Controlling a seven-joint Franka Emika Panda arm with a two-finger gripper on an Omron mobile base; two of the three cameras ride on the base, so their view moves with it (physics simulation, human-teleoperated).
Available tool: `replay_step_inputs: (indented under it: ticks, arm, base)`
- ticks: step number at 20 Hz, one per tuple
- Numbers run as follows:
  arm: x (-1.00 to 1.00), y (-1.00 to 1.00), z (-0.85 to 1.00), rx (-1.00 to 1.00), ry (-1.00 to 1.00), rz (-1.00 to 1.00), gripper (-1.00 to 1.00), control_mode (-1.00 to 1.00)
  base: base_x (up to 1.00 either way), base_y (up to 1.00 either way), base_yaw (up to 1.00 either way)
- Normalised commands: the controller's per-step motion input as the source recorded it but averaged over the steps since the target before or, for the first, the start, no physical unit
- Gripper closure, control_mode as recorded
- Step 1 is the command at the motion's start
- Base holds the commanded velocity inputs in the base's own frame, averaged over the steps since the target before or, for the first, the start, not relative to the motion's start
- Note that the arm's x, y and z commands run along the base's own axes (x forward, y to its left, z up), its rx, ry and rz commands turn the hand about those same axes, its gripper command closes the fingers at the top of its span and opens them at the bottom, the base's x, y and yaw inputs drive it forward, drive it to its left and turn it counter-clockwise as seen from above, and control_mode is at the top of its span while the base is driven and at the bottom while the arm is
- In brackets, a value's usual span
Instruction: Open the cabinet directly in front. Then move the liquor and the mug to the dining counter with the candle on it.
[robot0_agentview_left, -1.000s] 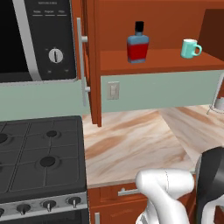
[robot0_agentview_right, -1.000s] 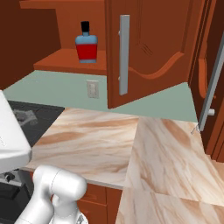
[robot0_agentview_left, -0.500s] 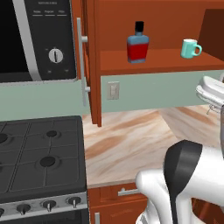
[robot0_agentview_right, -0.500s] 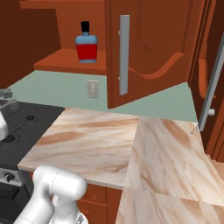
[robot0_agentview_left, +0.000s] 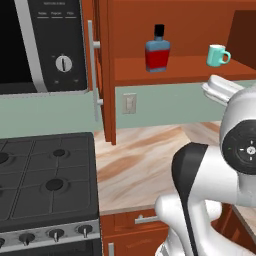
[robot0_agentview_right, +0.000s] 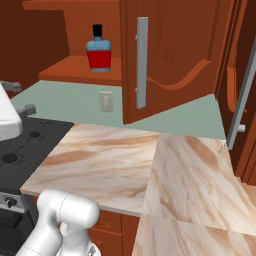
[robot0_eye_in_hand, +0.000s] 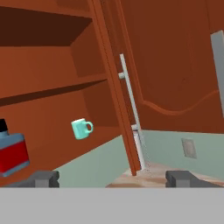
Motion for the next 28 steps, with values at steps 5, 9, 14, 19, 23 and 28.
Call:
replay_step_inputs:
  ticks: [5,9,14,19,23,28]
  arm:
    - [0.34,-0.05,0.00,0.00,0.00,-0.02,-1.00,-1.00]
    - [0.26,0.00,0.00,0.00,-0.01,-0.19,-1.00,-1.00]
    - [0.34,0.00,0.00,0.00,-0.02,-0.19,-1.00,-1.00]
    - [0.34,-0.03,0.00,0.01,-0.01,-0.17,-1.00,-1.00]
    - [0.22,-0.30,0.00,0.04,0.00,-0.12,-1.00,-1.00]
    - [0.20,-0.41,0.00,0.05,-0.01,-0.09,-1.00,-1.00]
  base:
    - [0.00,0.00,0.00]
    - [0.00,0.00,0.00]
    - [0.00,0.00,0.00]
    - [0.00,0.00,0.00]
    - [0.00,0.00,0.00]
    - [0.00,0.00,0.00]
